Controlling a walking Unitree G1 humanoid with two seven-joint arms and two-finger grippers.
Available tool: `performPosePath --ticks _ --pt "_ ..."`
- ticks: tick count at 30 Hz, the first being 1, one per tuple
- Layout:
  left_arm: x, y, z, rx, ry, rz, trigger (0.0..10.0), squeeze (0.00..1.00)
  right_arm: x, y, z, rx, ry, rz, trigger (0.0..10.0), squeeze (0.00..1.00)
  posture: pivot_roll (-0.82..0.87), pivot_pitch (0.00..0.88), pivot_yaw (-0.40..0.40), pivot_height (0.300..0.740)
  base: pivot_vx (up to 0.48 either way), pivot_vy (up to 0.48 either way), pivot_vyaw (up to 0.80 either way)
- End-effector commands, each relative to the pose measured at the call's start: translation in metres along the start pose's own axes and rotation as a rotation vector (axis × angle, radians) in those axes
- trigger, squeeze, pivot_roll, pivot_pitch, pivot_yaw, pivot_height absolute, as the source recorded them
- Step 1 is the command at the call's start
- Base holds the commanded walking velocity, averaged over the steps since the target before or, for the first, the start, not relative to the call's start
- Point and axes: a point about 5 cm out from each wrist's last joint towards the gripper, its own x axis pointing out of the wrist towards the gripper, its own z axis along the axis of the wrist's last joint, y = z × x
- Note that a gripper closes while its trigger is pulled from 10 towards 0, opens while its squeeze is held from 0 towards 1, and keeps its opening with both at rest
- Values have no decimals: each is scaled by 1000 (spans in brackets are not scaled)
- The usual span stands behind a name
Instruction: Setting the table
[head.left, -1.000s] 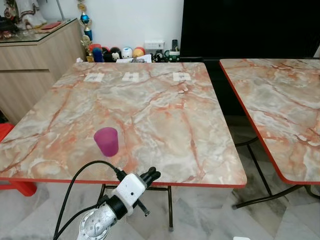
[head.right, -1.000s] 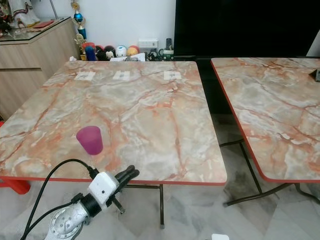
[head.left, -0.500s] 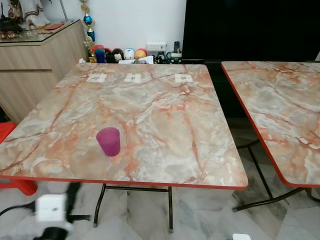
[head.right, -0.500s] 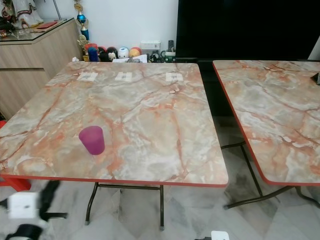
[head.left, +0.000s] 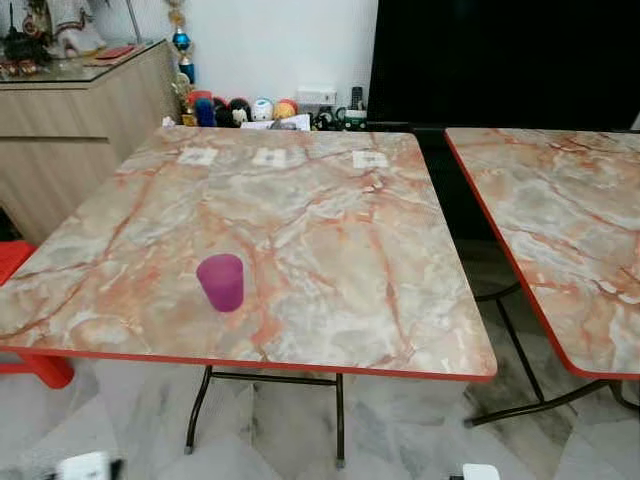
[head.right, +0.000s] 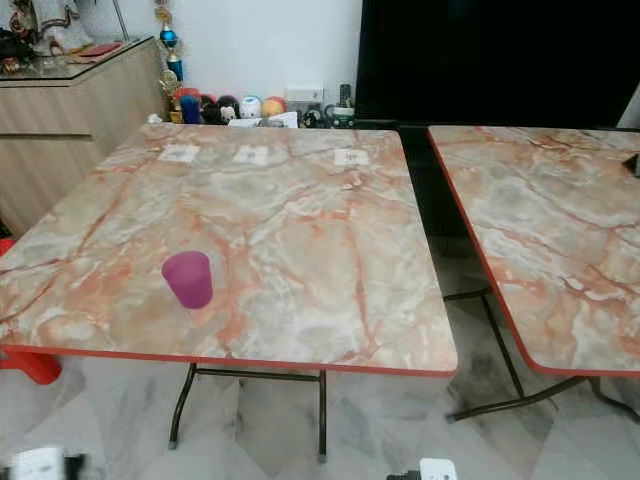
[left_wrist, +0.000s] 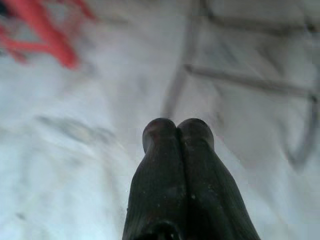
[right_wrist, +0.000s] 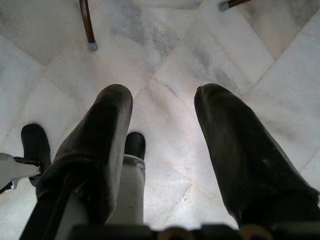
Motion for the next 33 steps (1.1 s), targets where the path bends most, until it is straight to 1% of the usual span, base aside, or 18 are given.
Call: performPosePath --ticks 1,2,3,4,5,7,9,11,12,13,15,16,20,26,29,33 --pt "1 -9 -15 13 88 -55 10000 0 0 -1 -2 11 11 -8 10000 0 89 0 -7 740 0 0 0" --pt "1 -9 -15 13 88 -55 10000 0 0 -1 -2 11 11 -8 10000 0 89 0 -7 740 0 0 0" --pt "4 -18 -22 60 142 -92 10000 0 0 0 -2 13 12 -8 10000 0 86 0 -5 740 0 0 0" --pt "5 -23 -28 88 193 -117 10000 0 0 0 -2 14 12 -8 10000 0 84 0 -3 740 0 0 0" --pt "5 -23 -28 88 193 -117 10000 0 0 0 -2 14 12 -8 10000 0 84 0 -3 740 0 0 0" --pt "7 -32 -36 103 281 -146 10000 0 0 1 -2 19 14 -8 10000 0 61 0 16 740 0 0 0" --pt "9 -37 -36 120 301 -161 10000 0 0 2 -3 27 12 -10 10000 0 57 0 20 740 0 0 0" --pt "11 -40 -34 117 307 -161 10000 0 0 2 -3 25 12 -8 10000 0 47 0 28 740 0 0 0" --pt "14 -45 -31 120 309 -175 10000 0 0 4 -3 21 7 0 10000 0 39 0 33 740 0 0 0" --pt "16 -49 -29 128 303 -189 10000 0 0 5 -3 24 5 10 10000 0 39 0 37 740 0 0 563" --pt "16 -50 -28 129 298 -195 10000 0 0 6 -3 27 4 13 10000 0 39 0 37 740 0 0 563" --pt "17 -53 -26 124 295 -201 10000 0 0 6 -3 14 6 12 10000 0 40 0 39 740 0 0 800" --pt "15 -56 -32 142 318 -209 10000 0 -1 7 -5 14 17 9 10000 0 35 0 45 740 0 0 800" --pt "11 -53 -40 144 353 -203 10000 0 -1 7 -6 18 19 7 10000 0 33 0 42 740 0 0 748" --pt "8 -50 -45 142 369 -192 10000 0 -1 6 -6 28 22 2 10000 0 35 0 37 740 0 0 0" --pt "6 -50 -48 134 381 -185 10000 0 -1 5 -5 31 21 -2 10000 0 39 0 30 740 0 0 0"
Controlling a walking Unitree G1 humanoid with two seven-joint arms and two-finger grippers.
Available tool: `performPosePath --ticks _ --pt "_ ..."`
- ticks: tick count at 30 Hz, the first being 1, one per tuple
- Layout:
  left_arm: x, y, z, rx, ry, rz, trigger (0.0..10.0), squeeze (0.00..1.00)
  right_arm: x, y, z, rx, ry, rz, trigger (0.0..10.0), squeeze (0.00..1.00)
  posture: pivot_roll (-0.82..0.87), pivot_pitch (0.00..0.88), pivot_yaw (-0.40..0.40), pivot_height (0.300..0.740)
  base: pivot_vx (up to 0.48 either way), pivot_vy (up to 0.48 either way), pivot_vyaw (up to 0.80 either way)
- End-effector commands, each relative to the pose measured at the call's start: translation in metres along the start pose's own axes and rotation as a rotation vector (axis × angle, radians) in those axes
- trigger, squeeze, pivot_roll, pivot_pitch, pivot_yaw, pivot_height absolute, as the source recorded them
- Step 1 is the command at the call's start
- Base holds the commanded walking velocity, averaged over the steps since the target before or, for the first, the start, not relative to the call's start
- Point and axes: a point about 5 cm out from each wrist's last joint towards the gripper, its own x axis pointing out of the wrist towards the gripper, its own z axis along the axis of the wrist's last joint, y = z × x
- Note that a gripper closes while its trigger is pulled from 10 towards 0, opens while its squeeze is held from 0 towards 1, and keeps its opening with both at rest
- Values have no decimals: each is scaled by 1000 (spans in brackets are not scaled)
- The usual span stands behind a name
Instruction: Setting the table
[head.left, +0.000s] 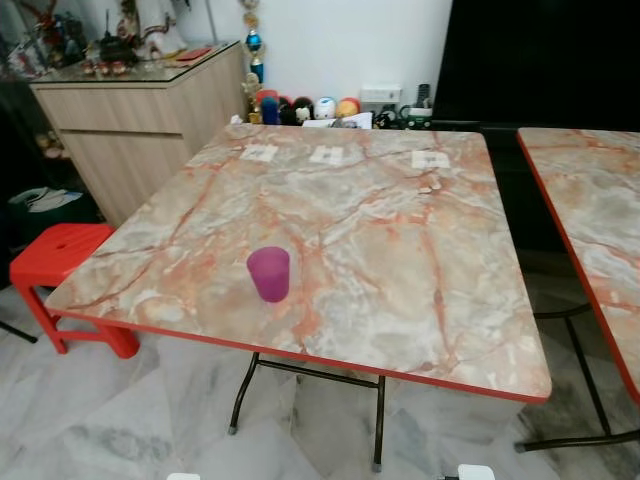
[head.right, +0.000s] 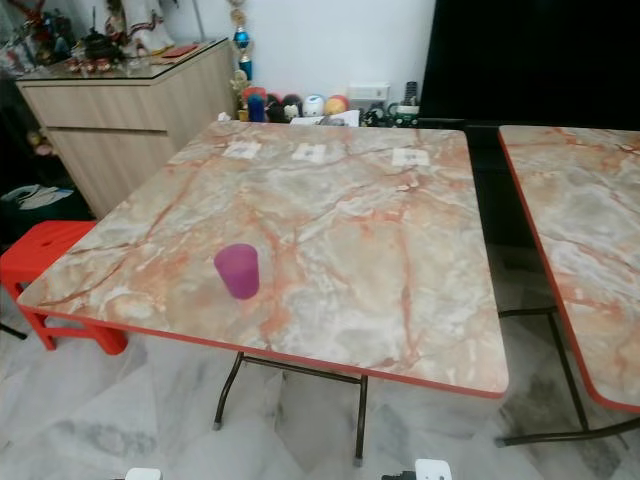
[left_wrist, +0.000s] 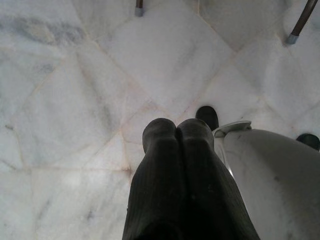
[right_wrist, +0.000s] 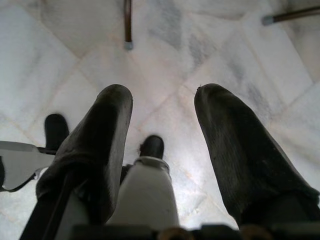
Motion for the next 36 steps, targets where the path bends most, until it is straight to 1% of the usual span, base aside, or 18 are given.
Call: performPosePath --ticks 1,3,7,8,13,16,21,36 --pt "-1 1 -3 7 11 4 10000 0 0 0 -2 17 12 -3 10000 0 40 0 28 740 0 0 0" --pt "-1 0 -4 -6 9 0 10000 0 0 0 -2 17 13 -3 10000 0 42 0 26 740 0 0 0" --pt "-2 -1 -9 0 29 -3 10000 0 0 0 -1 14 14 3 10000 0 47 0 22 740 0 0 0" --pt "-3 1 -14 -8 45 3 10000 0 0 0 -1 14 14 4 10000 0 46 0 23 740 0 0 0" --pt "-5 5 -19 -8 58 8 10000 0 0 1 -1 15 14 4 10000 0 45 0 26 740 0 0 0" --pt "-6 8 -23 -24 66 20 10000 0 0 1 -1 17 15 2 10000 0 45 0 26 740 0 0 0" --pt "-8 11 -27 -19 81 25 10000 0 0 1 -1 21 15 1 10000 0 45 0 29 740 0 0 0" --pt "-9 16 -28 -34 76 34 10000 0 0 1 -2 29 16 -6 10000 0 42 0 30 740 -259 0 0"
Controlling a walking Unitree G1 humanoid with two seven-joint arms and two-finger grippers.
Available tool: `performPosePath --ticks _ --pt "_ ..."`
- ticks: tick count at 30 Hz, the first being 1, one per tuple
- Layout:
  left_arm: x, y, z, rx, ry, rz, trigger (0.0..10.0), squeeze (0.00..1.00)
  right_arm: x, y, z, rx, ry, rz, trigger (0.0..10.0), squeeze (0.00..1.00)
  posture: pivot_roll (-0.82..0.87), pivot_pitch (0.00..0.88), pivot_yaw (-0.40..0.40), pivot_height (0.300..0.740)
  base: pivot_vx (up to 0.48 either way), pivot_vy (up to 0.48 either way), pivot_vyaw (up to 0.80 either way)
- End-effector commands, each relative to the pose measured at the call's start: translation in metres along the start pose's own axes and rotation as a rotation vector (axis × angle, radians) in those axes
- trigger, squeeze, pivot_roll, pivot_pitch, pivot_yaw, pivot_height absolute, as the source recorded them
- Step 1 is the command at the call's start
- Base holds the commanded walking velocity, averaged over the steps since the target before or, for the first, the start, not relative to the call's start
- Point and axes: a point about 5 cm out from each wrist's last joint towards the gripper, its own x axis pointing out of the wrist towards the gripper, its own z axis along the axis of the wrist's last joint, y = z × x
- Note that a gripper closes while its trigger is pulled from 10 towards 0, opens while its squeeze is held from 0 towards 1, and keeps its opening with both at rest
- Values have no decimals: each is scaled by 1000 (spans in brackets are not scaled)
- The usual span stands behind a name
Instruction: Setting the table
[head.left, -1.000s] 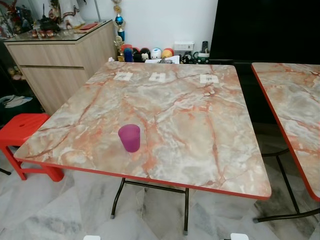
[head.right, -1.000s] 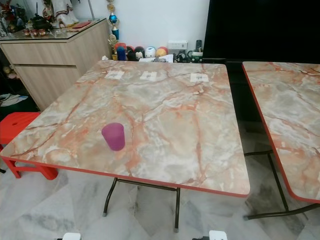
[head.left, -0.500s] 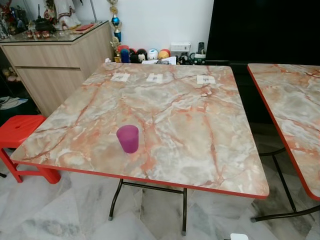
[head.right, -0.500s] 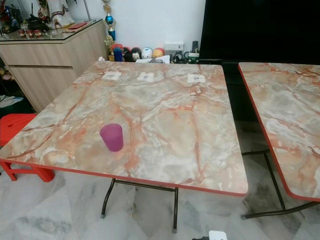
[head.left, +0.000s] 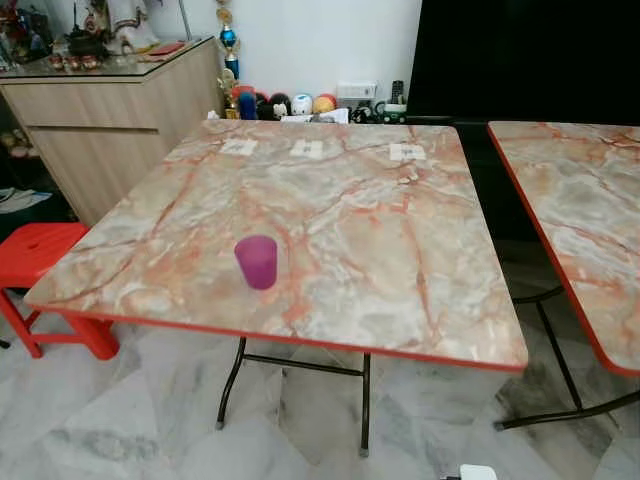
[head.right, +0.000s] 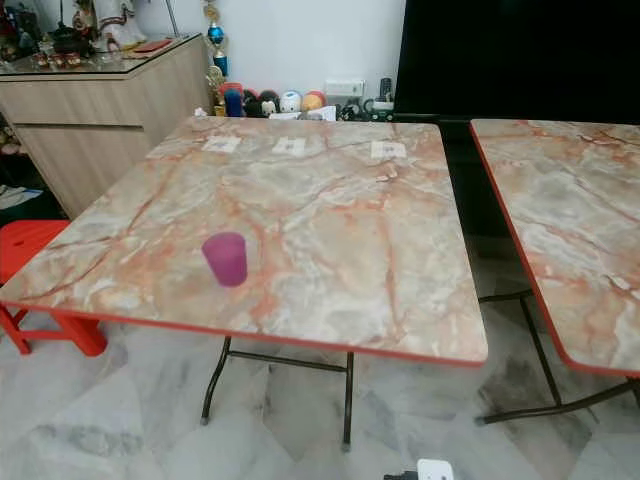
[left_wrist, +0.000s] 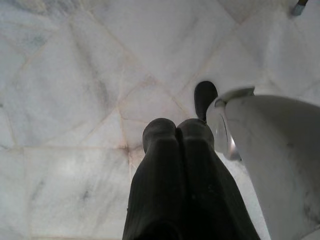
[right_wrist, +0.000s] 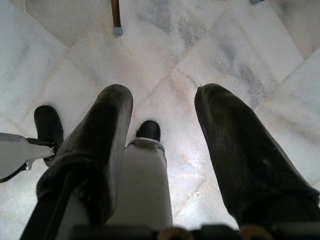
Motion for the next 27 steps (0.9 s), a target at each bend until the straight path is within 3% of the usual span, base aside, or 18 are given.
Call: performPosePath --ticks 1,27 --pt "-2 7 -5 6 15 16 10000 0 0 1 -2 17 6 -2 10000 0 42 0 30 740 -266 0 0" --pt "-2 10 -1 -13 -4 23 10000 0 0 1 -2 21 3 -10 10000 0 41 0 30 740 -31 0 0"
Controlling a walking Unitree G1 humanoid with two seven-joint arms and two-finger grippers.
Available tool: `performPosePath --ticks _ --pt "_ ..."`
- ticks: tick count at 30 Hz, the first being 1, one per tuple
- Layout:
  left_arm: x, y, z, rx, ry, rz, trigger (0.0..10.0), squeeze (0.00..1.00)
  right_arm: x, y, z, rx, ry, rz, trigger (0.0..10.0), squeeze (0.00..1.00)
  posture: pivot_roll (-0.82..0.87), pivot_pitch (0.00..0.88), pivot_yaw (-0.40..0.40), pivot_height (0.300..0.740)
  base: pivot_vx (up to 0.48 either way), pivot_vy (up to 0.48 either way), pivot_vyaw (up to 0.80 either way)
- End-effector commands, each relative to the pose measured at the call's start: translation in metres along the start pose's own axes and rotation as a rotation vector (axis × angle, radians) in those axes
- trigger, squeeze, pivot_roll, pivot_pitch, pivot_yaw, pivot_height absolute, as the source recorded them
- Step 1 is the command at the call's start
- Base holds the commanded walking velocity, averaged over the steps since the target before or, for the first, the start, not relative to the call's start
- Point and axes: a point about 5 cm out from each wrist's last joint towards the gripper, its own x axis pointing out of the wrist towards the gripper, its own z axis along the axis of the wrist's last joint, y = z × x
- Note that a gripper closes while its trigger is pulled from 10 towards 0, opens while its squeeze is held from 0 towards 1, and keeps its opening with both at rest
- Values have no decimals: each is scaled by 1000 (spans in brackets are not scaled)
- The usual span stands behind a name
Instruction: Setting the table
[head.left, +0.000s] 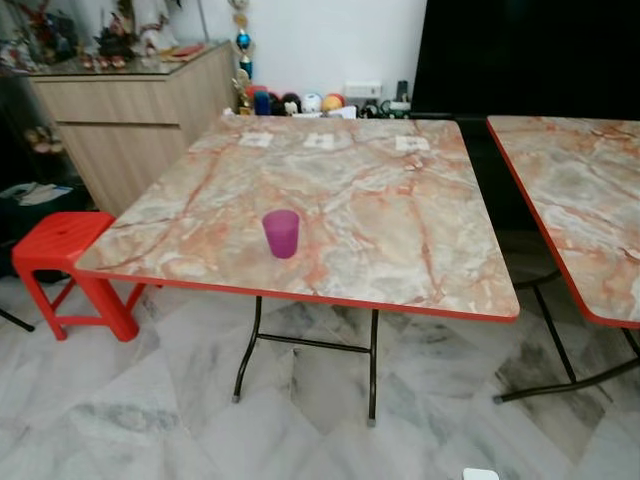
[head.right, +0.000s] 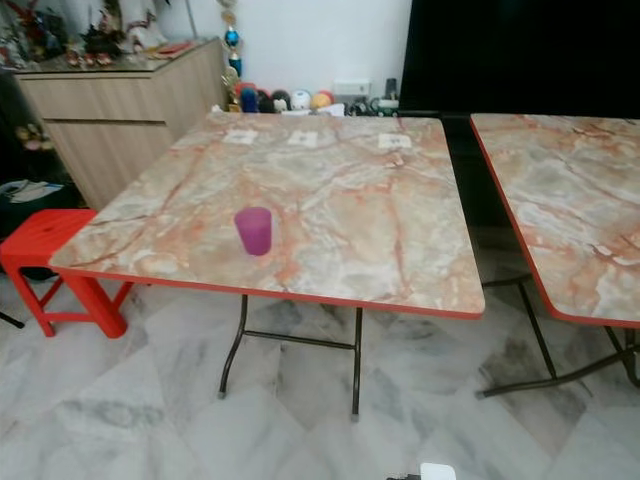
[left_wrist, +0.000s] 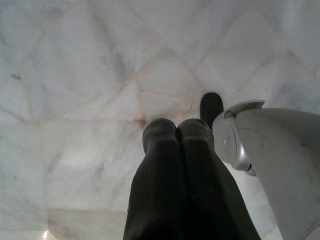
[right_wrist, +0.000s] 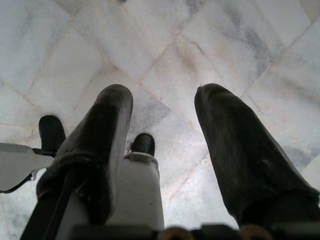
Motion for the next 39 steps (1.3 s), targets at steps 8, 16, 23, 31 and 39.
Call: performPosePath --ticks 8,16,23,31,39 --pt "-1 2 -2 -2 6 2 10000 0 0 1 -1 29 1 -12 10000 0 42 0 30 740 0 0 0" --pt "-1 3 -1 0 3 6 10000 0 0 1 0 21 0 -10 10000 0 42 0 30 740 0 35 -416" --pt "-1 3 -1 1 5 6 10000 0 0 1 1 22 -6 -12 10000 0 39 0 32 740 0 0 0" --pt "0 3 -1 4 4 6 10000 0 0 1 0 31 -5 -14 10000 0 40 0 32 740 0 98 0" --pt "0 3 0 5 1 7 10000 0 0 1 1 32 -5 -16 10000 0 40 0 32 740 0 129 0"
